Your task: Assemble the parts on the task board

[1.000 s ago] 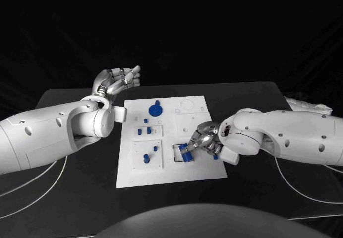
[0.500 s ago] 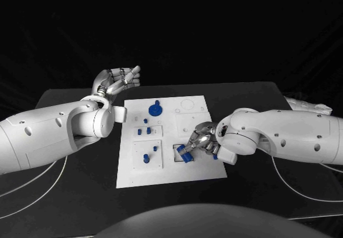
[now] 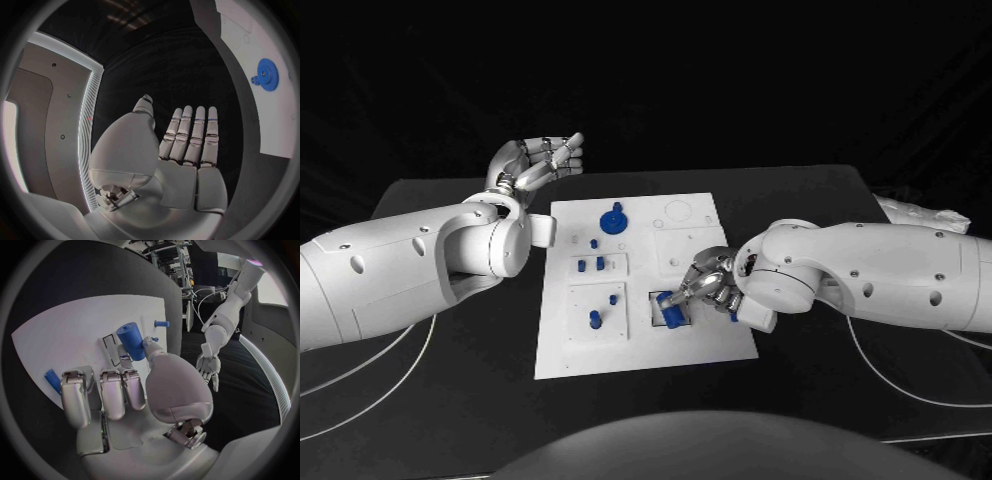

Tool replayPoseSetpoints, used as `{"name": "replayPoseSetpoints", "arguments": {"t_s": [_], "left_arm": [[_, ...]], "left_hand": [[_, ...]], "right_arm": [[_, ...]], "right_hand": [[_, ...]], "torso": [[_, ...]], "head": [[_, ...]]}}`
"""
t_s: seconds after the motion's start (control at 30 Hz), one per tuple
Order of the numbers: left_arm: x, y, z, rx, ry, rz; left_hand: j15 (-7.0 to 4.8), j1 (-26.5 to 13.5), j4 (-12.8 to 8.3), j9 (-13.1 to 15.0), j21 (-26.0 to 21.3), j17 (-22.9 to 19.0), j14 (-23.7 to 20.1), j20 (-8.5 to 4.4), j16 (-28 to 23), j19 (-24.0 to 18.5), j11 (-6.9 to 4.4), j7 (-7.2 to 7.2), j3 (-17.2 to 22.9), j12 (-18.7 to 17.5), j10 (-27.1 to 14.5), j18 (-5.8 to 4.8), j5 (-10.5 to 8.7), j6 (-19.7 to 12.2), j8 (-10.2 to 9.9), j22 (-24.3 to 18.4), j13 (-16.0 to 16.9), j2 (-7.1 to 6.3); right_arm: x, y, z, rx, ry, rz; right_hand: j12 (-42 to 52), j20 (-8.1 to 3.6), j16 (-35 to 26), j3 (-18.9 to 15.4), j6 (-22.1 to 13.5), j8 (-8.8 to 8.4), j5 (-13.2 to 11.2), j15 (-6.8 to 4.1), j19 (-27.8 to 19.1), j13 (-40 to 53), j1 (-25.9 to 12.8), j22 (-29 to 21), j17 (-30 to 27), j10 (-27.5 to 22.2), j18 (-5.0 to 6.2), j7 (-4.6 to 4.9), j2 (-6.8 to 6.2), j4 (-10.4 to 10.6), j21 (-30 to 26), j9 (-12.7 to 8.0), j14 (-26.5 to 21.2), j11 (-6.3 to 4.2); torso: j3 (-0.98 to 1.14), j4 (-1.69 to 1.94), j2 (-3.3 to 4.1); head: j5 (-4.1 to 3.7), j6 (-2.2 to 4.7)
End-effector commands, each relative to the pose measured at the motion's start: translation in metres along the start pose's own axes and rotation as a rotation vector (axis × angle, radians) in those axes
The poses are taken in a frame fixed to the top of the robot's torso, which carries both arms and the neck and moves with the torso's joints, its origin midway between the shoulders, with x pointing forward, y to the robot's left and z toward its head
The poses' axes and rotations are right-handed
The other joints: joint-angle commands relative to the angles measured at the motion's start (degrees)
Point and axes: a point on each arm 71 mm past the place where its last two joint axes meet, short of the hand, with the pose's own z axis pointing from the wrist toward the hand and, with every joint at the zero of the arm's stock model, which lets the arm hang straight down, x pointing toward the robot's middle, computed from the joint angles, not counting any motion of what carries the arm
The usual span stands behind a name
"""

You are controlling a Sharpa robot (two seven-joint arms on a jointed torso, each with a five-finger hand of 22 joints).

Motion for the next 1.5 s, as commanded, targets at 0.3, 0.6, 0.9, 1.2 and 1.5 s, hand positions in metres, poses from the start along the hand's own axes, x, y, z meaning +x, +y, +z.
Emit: {"name": "replayPoseSetpoints", "arguments": {"t_s": [0.3, 0.6, 0.9, 1.2, 1.5], "left_arm": [[0.002, -0.001, 0.000, 0.009, 0.017, -0.005], [0.002, -0.001, 0.000, 0.008, 0.018, -0.006], [0.002, -0.001, 0.000, 0.008, 0.018, -0.006], [0.002, -0.001, 0.000, 0.007, 0.019, -0.007], [0.003, -0.001, 0.001, 0.007, 0.022, -0.007]], "left_hand": [[-0.05, 0.0, 0.0, -0.1, -0.1, -0.1, -0.4, 0.08, 0.3, 0.3, -0.14, 0.49, -0.3, 0.2, -0.4, 0.34, 0.28, -0.5, 0.2, -0.1, -0.1, 0.56], [-0.05, 0.0, 0.0, -0.1, -0.1, -0.1, -0.4, 0.08, 0.3, 0.3, -0.14, 0.49, -0.3, 0.2, -0.4, 0.34, 0.28, -0.5, 0.2, -0.1, -0.1, 0.56], [-0.05, 0.0, 0.0, -0.1, -0.1, -0.1, -0.4, 0.08, 0.3, 0.3, -0.14, 0.49, -0.3, 0.2, -0.4, 0.34, 0.28, -0.5, 0.2, -0.1, -0.1, 0.56], [-0.05, 0.0, 0.0, -0.1, -0.1, -0.1, -0.4, 0.08, 0.3, 0.3, -0.14, 0.49, -0.3, 0.2, -0.4, 0.34, 0.28, -0.5, 0.2, -0.1, -0.1, 0.56], [-0.05, 0.0, 0.0, -0.1, -0.1, -0.1, -0.4, 0.08, 0.3, 0.3, -0.14, 0.49, -0.3, 0.2, -0.4, 0.34, 0.28, -0.5, 0.2, -0.1, -0.1, 0.56]], "right_arm": [[0.003, 0.003, 0.002, 0.007, -0.004, -0.022], [0.004, 0.004, 0.003, -0.002, -0.010, -0.023], [0.004, 0.006, 0.002, -0.017, -0.025, -0.019], [0.002, 0.005, -0.004, -0.053, -0.073, -0.038], [-0.003, 0.006, -0.018, -0.139, -0.140, -0.049]], "right_hand": [[0.2, 0.43, 0.2, -2.0, -0.5, -0.98, -1.4, 0.51, 6.0, 15.1, -2.2, 15.1, 15.1, 6.1, -0.39, 0.51, -0.51, 1.5, 0.3, -0.4, 6.0, 0.54], [0.2, 0.57, 0.2, -5.2, -1.7, -1.82, -1.8, 0.69, 6.0, 15.1, -4.6, 15.1, 15.1, 6.1, -0.39, 1.07, -1.86, 3.1, 0.3, -0.7, 6.0, 1.07], [0.2, 0.50, 0.2, -7.5, -1.4, -1.16, -1.9, 0.50, 6.0, 15.1, -6.0, 15.1, 15.1, 6.1, -0.39, 0.93, -2.00, 4.7, 0.3, -0.3, 6.0, 1.02], [0.2, -0.95, 0.2, -9.7, 3.1, 5.34, -1.9, -1.21, 6.0, 15.1, -5.0, 15.1, 15.1, 6.1, -0.39, -1.64, -0.46, 6.0, 0.3, 5.3, 6.0, -1.23], [0.2, -3.20, 0.2, -13.5, -7.2, 24.74, -1.8, -3.31, 6.0, 15.1, -1.7, 15.1, 15.1, 6.1, -0.39, -3.71, 1.57, 6.5, 0.3, 29.8, 6.0, -3.26]], "torso": [[0.02, -0.03, -0.03], [-0.01, -0.03, -0.05], [0.03, 0.00, 0.01], [0.05, -0.08, 0.02], [0.05, -0.02, 0.00]], "head": [[-0.05, 0.00], [-0.03, 0.00], [0.03, 0.00], [0.24, 0.00], [0.22, 0.00]]}}
